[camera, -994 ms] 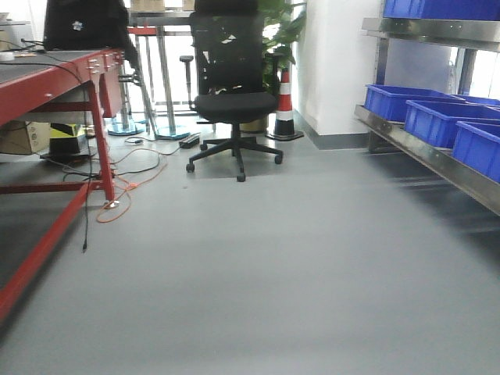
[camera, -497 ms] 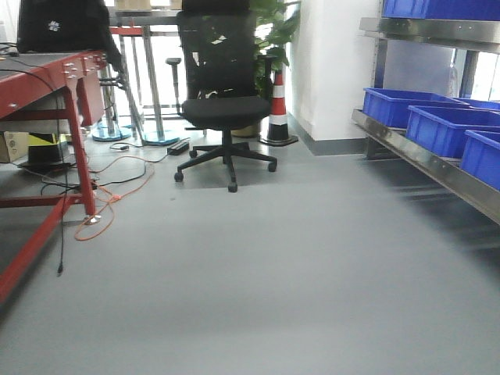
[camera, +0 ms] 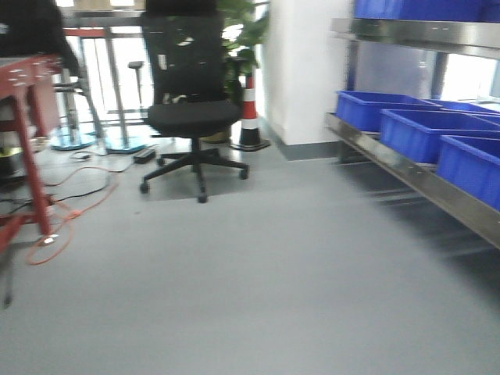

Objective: Stack two boxes on right shelf middle
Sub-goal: 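Hold the boxes in both grippers while driving toward the steel shelf, then drive up to the shelf rack, aligning the boxes with the middle shelf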

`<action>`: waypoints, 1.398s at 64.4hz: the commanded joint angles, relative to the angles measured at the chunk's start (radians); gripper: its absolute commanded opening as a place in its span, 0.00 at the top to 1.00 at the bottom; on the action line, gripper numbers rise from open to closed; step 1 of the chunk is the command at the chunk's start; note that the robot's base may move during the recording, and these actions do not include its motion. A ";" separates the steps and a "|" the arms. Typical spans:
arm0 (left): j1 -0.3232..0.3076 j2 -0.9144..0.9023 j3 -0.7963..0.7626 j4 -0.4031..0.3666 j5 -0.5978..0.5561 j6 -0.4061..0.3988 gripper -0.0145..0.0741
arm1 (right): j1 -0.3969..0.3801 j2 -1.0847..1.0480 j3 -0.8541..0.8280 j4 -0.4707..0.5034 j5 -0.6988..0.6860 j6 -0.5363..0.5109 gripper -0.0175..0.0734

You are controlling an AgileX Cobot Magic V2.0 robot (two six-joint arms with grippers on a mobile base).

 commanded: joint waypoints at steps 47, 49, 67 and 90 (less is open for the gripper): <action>0.005 -0.016 -0.013 0.008 -0.049 0.004 0.96 | -0.002 -0.013 -0.012 0.015 -0.048 -0.013 0.98; 0.005 -0.016 -0.013 0.008 -0.049 0.004 0.96 | -0.002 -0.013 -0.012 0.015 -0.048 -0.013 0.98; 0.005 -0.016 -0.013 0.023 -0.049 0.004 0.96 | -0.002 -0.013 -0.012 0.017 -0.048 -0.013 0.98; 0.005 -0.016 -0.013 0.023 -0.049 0.004 0.96 | -0.002 -0.013 -0.012 0.017 -0.048 -0.013 0.98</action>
